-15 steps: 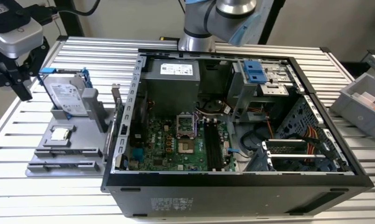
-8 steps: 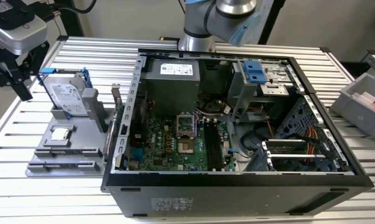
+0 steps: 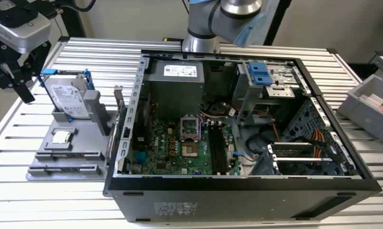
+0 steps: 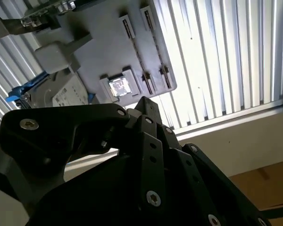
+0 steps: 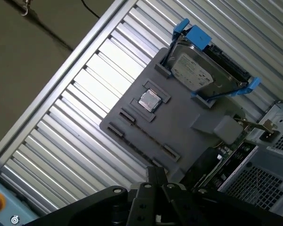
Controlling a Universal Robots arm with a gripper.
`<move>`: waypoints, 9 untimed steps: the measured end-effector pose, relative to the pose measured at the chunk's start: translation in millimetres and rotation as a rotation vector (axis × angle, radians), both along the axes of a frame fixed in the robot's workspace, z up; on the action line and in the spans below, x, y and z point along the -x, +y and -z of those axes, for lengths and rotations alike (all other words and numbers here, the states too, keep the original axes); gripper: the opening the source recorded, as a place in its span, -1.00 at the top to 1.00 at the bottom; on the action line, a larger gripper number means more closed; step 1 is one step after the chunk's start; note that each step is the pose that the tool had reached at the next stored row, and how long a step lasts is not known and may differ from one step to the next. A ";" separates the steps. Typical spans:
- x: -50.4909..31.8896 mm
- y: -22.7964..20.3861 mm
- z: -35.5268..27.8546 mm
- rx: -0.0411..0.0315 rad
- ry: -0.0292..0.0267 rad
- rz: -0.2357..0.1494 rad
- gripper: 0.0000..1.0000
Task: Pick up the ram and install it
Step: 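Pick up the ram and move it above insertion slot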
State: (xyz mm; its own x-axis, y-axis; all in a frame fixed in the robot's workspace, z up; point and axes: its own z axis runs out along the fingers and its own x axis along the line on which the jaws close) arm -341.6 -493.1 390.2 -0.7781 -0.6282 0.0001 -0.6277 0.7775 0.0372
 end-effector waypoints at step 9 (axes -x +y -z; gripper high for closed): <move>0.0 0.6 0.0 0.0000 0.0001 -0.010 1.00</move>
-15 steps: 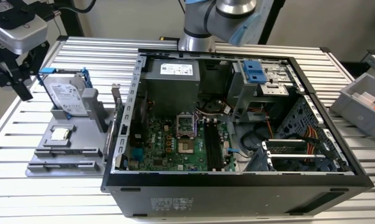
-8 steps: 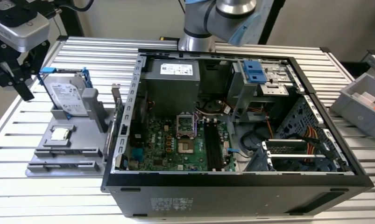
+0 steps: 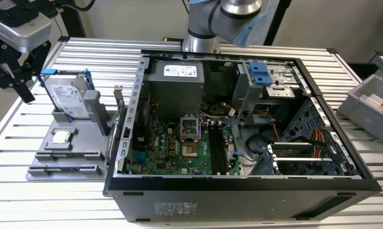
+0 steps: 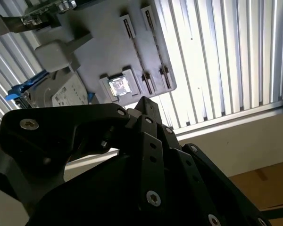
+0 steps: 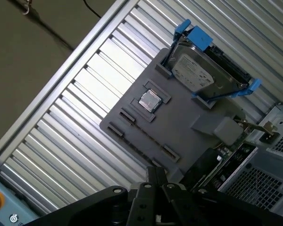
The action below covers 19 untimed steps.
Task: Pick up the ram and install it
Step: 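Pick up the ram and move it above insertion slot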
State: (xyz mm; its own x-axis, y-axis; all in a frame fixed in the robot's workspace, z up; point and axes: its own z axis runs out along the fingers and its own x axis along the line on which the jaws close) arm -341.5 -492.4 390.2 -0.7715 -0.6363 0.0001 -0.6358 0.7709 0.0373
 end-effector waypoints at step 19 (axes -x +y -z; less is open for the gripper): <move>0.0 0.9 0.0 0.0001 0.0000 -0.023 1.00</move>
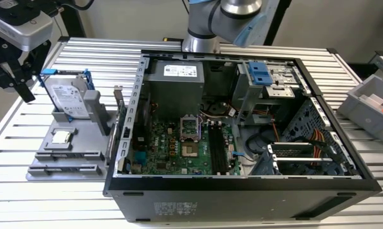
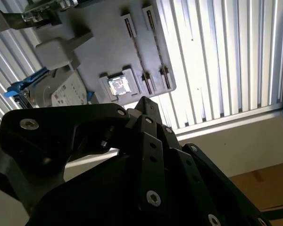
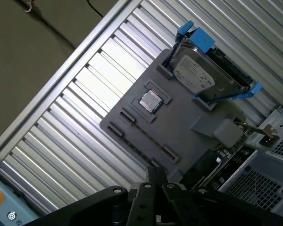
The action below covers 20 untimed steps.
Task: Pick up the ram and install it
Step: 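Pick up the ram and move it above insertion slot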
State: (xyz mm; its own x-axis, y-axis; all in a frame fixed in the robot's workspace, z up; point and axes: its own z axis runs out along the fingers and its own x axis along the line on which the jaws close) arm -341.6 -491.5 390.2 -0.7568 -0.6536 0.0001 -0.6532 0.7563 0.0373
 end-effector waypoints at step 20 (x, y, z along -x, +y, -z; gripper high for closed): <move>0.0 1.3 0.0 -0.0087 -0.0117 -0.096 1.00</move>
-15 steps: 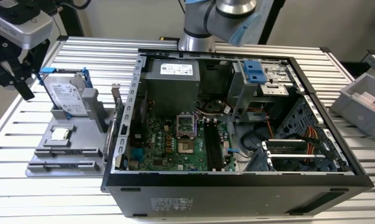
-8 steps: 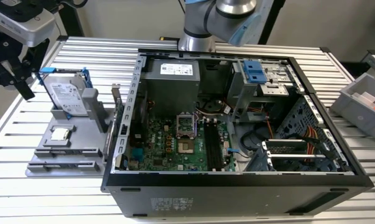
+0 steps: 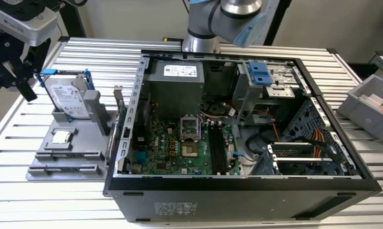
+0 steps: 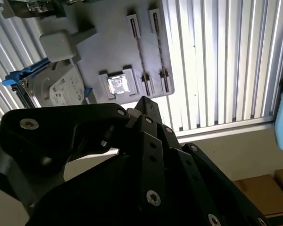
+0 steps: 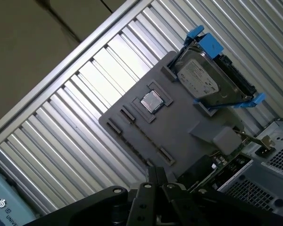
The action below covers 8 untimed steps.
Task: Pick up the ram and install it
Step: 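Pick up the ram and move it above insertion slot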
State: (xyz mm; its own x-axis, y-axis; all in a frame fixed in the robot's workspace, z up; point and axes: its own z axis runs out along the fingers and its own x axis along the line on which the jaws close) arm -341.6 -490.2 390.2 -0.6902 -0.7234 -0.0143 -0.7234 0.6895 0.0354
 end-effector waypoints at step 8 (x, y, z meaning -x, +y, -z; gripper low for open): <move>0.0 0.8 0.0 -0.0083 -0.0006 -0.069 1.00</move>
State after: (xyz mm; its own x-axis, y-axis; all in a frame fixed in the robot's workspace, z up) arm -341.6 -489.4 390.2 -0.6388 -0.7691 -0.0209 -0.7692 0.6377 0.0406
